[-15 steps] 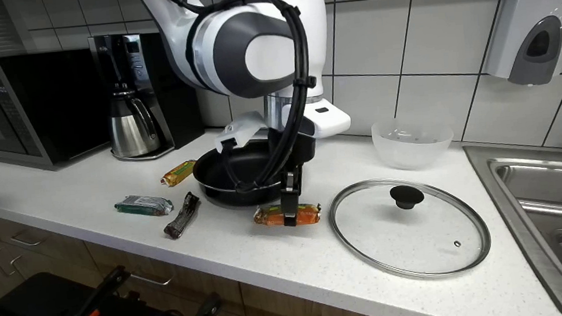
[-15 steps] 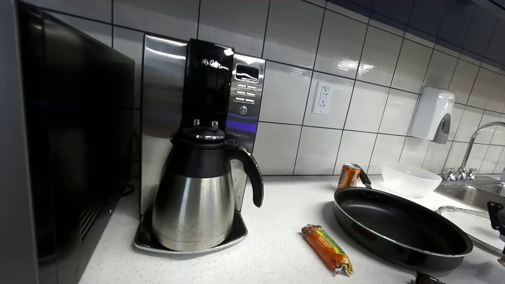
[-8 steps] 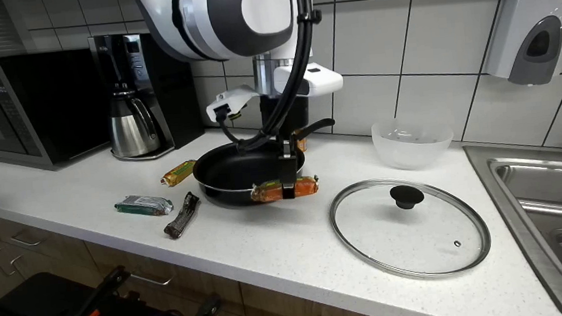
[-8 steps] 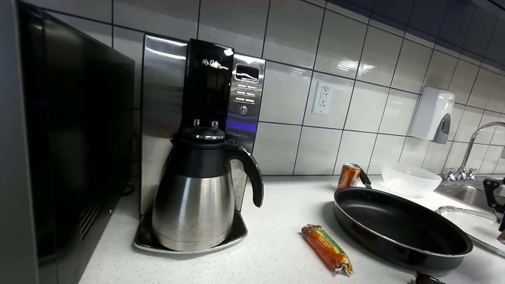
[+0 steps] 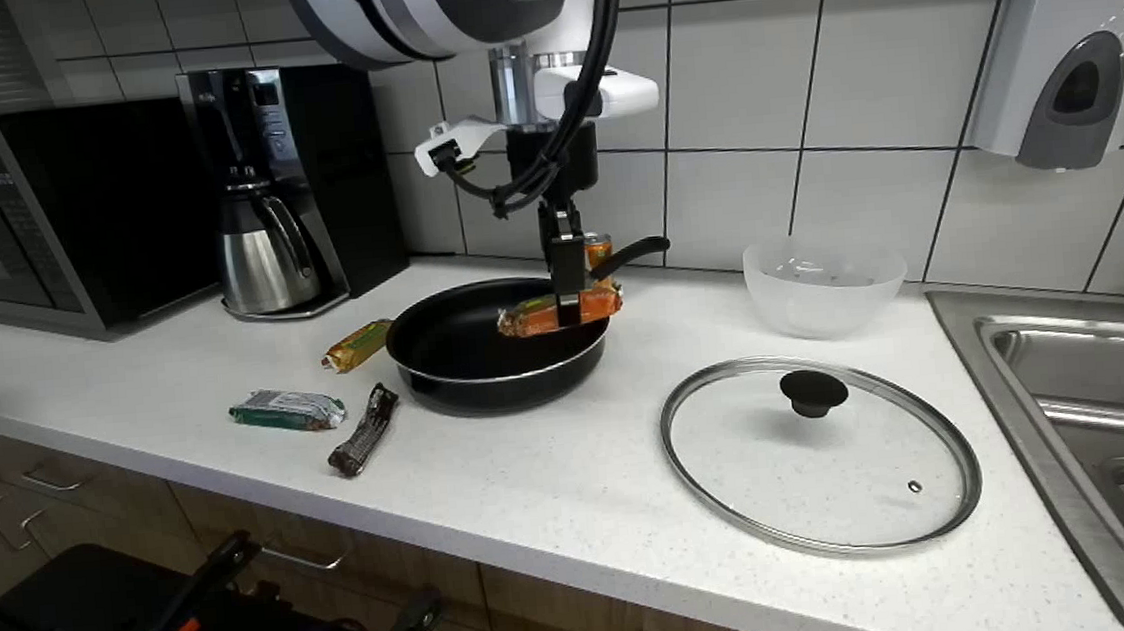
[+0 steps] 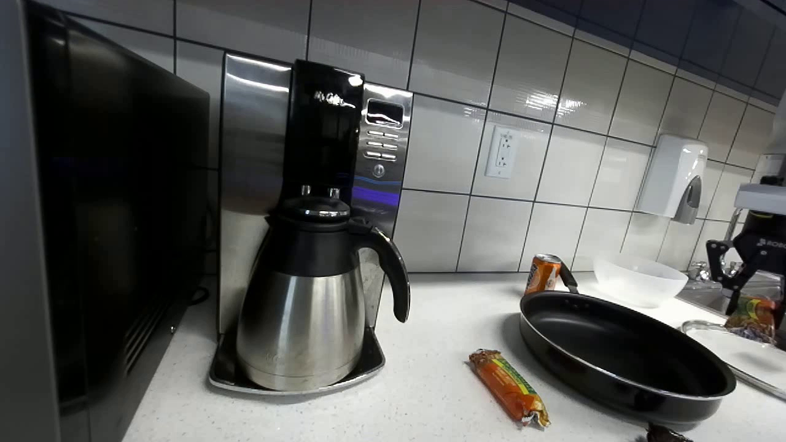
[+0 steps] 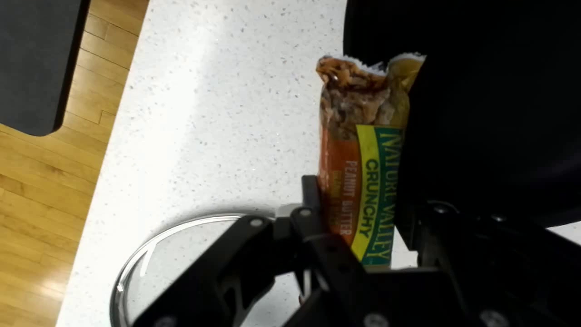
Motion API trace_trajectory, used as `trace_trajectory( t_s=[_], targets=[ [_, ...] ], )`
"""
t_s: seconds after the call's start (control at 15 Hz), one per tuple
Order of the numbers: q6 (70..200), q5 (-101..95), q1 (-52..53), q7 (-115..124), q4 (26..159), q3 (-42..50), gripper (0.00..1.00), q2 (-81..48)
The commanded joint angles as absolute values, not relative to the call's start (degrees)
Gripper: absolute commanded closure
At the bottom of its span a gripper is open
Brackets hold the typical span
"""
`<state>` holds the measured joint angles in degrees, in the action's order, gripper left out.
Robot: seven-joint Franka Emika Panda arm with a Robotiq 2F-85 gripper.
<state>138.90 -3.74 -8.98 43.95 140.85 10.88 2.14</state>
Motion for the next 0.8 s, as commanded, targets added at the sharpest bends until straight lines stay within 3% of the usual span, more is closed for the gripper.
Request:
trace_trajectory(
  t_s=[0.0,0.73],
  targets=[
    [136.24,-1.63,-8.25,41.60,135.57,9.12,0.83,-1.54],
    [136.53,4.96,-4.37,36.82,129.09,6.94,0.83,-14.17]
  ],
)
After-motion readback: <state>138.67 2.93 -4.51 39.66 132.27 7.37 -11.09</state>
